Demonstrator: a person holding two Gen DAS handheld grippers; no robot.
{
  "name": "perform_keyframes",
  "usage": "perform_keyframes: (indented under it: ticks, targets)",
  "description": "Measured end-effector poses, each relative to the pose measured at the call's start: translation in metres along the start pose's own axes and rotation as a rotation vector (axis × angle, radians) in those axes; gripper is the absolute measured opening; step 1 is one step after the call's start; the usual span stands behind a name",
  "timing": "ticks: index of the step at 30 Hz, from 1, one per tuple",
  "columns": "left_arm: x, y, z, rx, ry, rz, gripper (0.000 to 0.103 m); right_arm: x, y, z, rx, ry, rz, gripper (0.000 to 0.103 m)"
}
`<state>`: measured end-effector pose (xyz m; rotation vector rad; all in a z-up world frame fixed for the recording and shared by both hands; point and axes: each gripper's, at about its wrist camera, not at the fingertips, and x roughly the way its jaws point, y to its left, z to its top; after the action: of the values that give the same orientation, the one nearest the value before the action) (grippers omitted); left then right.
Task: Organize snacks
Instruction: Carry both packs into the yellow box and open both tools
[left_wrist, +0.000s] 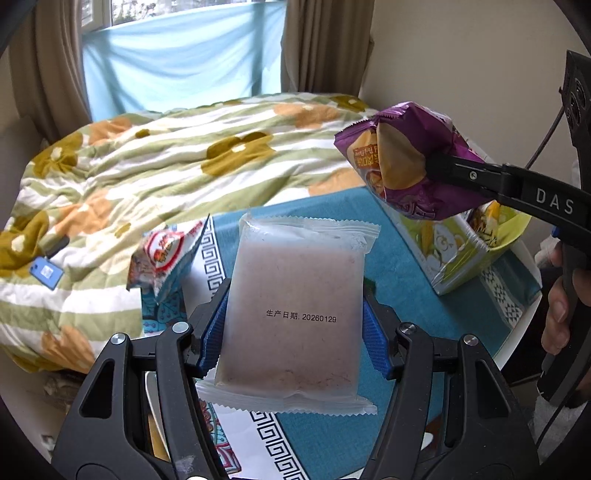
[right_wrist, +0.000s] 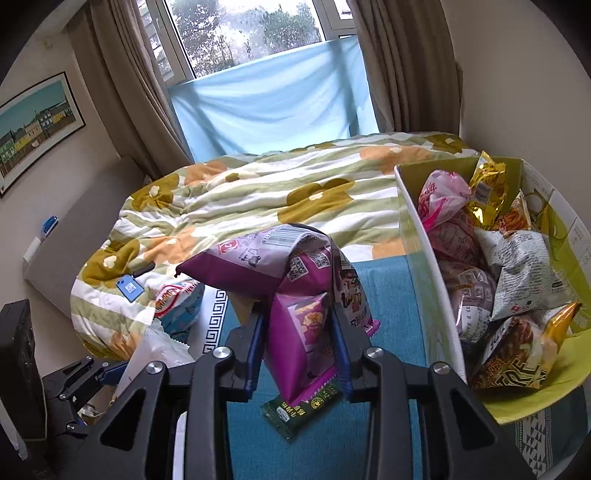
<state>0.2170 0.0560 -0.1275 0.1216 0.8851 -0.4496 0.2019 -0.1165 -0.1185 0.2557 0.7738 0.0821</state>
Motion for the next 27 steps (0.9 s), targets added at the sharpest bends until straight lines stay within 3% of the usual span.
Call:
perform_keyframes:
  ticks: [6,11,17,27]
  targets:
    - [-0.036,-0.039,0.048,0.066,-0.087,-0.013,0.06,-0.067,-0.004,0.022,0.0,-0.089,-0.01,0.031]
    - [-0.04,-0.089,0.08,0.08,-0.125,-0.056,0.06,-0.107,-0.035,0.034,0.023,-0.14,-0.003,0.031]
    - [-0.006,-0.162,0.11,0.038,-0.105,-0.102,0.06,-0.14,-0.099,0.05,0.019,-0.151,-0.016,0.031]
    - [0.075,-0.255,0.126,-0.034,-0.039,-0.055,0.06,-0.15,-0.216,0.063,0.022,-0.096,-0.023,0.031]
